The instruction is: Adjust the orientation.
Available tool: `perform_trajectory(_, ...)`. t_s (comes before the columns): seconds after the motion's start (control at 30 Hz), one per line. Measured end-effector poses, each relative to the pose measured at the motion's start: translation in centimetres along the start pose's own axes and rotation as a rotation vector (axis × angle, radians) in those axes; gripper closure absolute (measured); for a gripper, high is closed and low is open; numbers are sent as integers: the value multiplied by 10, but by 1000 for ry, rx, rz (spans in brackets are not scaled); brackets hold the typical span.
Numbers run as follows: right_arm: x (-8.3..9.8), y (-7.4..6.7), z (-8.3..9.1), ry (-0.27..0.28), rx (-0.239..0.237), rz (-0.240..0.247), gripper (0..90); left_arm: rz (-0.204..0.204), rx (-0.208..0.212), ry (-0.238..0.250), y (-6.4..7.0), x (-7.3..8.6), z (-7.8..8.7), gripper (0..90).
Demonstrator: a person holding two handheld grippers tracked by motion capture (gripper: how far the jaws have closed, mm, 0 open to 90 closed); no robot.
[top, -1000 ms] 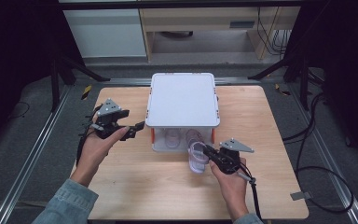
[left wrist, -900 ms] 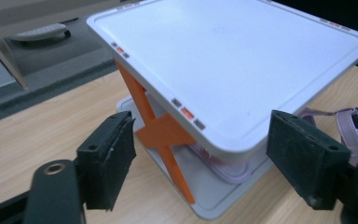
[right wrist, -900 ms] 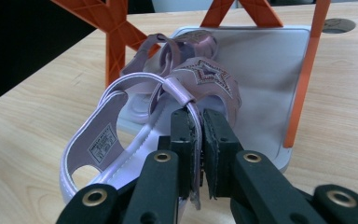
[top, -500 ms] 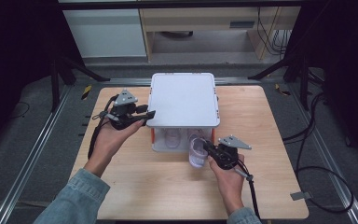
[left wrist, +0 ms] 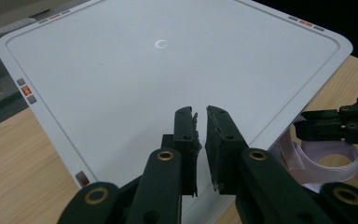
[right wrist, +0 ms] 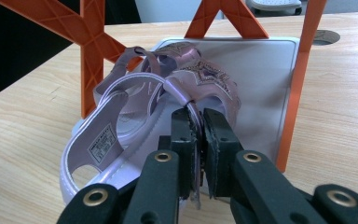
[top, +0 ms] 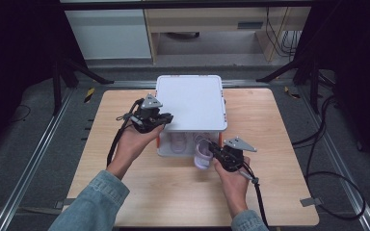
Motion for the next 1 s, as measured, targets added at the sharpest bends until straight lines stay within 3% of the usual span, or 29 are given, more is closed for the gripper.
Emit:
perform_trajectory(0.4,2,7,-18,12,32,-10,836,21,-18,-21,3,2,-16,835)
perform_trajectory(1.0,6,14,-35,25,32,-14,834,31,-18,-31,1,-1,-20,838)
Point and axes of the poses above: each handheld gripper's, and its own axes: z roughly backward along the jaws, x roughly out of its underside, y roughly to its right, the point moved 1 cm from there along -z, roughly forward along the jaws, and after that the axes turned 12 degrees about -x, right-handed, at the moved point
